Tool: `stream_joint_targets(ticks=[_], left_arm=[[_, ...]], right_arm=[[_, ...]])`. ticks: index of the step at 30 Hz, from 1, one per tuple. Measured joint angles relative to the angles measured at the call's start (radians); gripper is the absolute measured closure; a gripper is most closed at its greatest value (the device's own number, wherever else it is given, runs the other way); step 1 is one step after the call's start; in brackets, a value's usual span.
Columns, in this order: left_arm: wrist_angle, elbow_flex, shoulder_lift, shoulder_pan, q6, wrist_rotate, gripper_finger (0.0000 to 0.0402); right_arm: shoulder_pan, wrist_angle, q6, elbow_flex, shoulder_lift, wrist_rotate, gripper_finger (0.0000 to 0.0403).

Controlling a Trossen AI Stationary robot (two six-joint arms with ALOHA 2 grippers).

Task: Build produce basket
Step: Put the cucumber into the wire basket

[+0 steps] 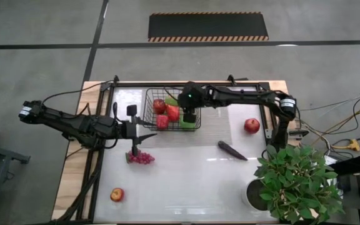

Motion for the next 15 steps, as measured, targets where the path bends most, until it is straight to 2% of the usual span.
stream_joint_targets(ticks=[8, 15], left_arm=[[0.0, 0.0, 0.0, 0.0, 0.002, 0.0, 0.0262], [0.0, 0.0, 0.0, 0.0, 0.002, -0.001, 0.0262]], right_arm=[[-0.051, 0.018, -0.025, 0.0, 0.071, 0.004, 0.0262], [-0.059, 0.021, -0.078, 0.0, 0.103, 0.088, 0.0259]])
